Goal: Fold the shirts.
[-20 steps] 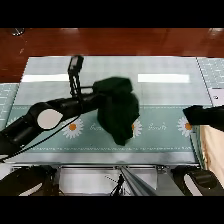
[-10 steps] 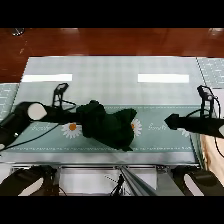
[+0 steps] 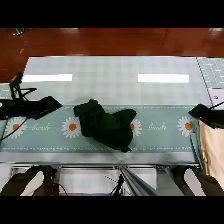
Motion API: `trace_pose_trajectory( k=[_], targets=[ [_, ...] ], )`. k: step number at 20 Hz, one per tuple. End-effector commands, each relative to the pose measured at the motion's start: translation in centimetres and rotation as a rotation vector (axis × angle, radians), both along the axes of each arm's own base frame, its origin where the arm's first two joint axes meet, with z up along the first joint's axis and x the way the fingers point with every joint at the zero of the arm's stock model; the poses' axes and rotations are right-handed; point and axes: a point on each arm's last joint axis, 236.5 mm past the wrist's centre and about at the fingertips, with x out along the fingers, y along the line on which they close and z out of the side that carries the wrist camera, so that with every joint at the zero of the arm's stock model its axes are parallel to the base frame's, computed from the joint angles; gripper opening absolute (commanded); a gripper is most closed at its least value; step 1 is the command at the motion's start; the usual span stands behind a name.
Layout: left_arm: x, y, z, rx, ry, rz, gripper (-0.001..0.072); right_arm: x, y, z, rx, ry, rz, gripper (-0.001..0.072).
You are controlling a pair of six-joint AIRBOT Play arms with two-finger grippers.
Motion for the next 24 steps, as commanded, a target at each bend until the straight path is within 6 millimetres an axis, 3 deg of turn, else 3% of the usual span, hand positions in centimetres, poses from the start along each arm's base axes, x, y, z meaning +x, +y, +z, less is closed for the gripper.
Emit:
trace_pose_trajectory(
  k=[1, 7, 11, 12, 13, 14, 15, 19, 24],
  targets=[
    [1.1, -5.5, -0.2, -0.359, -0.001, -0.044, 0.07, -1.1, 3.8, -3.3, 0.163, 0.011, 0.031, 0.0621],
    [4.3, -5.9, -3.1, -0.411, 0.073, -0.089, 0.0698, -1.7, 8.9, -4.1, 0.176, 0.044, 0.214, 0.0621],
    [3.3, -8.2, -4.9, -0.453, 0.16, -0.202, 0.0696, -1.7, 12.0, -4.0, 0.179, 0.041, 0.297, 0.0621],
    [3.0, -8.9, -5.3, -0.457, 0.16, -0.234, 0.0647, -1.7, 12.8, -4.0, 0.18, 0.039, 0.312, 0.0621],
    [2.9, -9.5, -5.5, -0.461, 0.158, -0.256, 0.0494, -1.9, 13.4, -4.0, 0.179, 0.045, 0.326, 0.0621],
    [2.9, -9.9, -5.5, -0.468, 0.147, -0.273, 0.0196, -2.3, 14.0, -4.1, 0.178, 0.063, 0.342, 0.0621],
    [3.1, -10.3, -5.2, -0.476, 0.119, -0.291, 0.0026, -3.0, 14.9, -4.2, 0.184, 0.083, 0.369, 0.0621],
    [4.3, -10.2, -3.6, -0.506, 0.066, -0.295, 0.0026, -6.3, 19.1, -4.4, 0.201, 0.162, 0.529, 0.0621],
    [5.2, -10.1, -1.4, -0.522, 0.026, -0.333, 0.0026, -7.9, 23.5, -3.9, 0.254, 0.161, 0.585, 0.0621]
  ],
)
